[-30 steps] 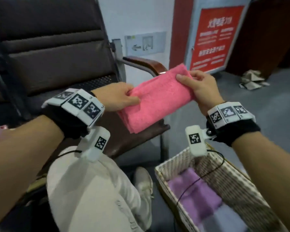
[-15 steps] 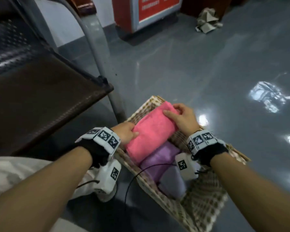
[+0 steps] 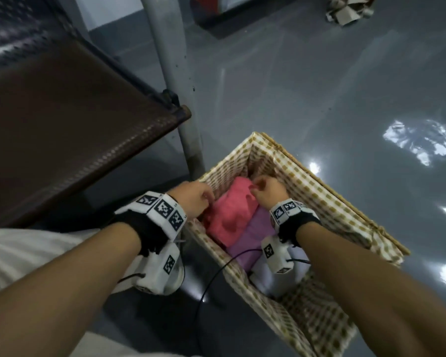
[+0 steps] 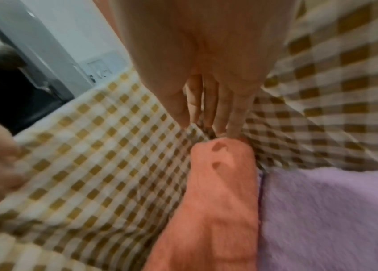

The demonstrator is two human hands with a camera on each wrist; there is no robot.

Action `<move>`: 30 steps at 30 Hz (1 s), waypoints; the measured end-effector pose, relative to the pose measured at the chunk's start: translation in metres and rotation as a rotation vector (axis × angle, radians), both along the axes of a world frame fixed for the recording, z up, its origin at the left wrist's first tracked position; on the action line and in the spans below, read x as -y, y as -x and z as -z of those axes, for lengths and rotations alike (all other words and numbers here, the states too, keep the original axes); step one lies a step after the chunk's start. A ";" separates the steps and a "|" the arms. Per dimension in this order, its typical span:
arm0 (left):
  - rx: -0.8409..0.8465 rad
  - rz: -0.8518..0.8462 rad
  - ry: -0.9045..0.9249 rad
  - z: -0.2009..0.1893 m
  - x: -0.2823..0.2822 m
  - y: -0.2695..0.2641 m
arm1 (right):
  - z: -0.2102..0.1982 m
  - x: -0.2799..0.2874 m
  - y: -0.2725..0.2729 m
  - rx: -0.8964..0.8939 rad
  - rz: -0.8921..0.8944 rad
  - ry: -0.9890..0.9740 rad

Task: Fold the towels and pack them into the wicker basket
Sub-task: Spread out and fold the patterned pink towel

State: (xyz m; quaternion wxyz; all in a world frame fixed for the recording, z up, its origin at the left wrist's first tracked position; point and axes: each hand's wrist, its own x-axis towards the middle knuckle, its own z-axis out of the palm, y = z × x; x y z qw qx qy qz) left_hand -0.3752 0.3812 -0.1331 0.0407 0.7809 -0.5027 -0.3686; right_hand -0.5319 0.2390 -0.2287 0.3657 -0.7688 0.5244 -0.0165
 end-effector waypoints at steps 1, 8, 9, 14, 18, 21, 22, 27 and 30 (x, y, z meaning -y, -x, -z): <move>-0.006 -0.016 0.016 -0.006 -0.004 -0.005 | -0.007 -0.002 -0.001 0.005 -0.027 0.032; -0.071 -0.215 0.196 -0.077 -0.033 -0.037 | -0.114 -0.012 -0.035 0.120 -0.270 0.188; -0.062 -0.240 0.244 -0.093 -0.038 -0.043 | -0.134 -0.015 -0.044 0.123 -0.316 0.210; -0.003 -0.339 0.476 -0.184 -0.075 -0.082 | -0.237 -0.048 -0.106 0.145 -0.597 0.387; 0.114 -0.387 0.610 -0.245 -0.126 -0.121 | -0.306 -0.091 -0.170 0.148 -0.826 0.513; 0.230 -0.426 0.614 -0.268 -0.177 -0.153 | -0.341 -0.128 -0.220 0.133 -0.979 0.594; 0.272 -0.446 0.597 -0.271 -0.195 -0.164 | -0.350 -0.141 -0.236 0.130 -1.027 0.613; 0.272 -0.647 0.535 -0.256 -0.293 -0.212 | -0.371 -0.210 -0.318 0.102 -1.241 0.658; 0.322 -0.712 0.451 -0.235 -0.346 -0.235 | -0.364 -0.256 -0.362 0.090 -1.360 0.646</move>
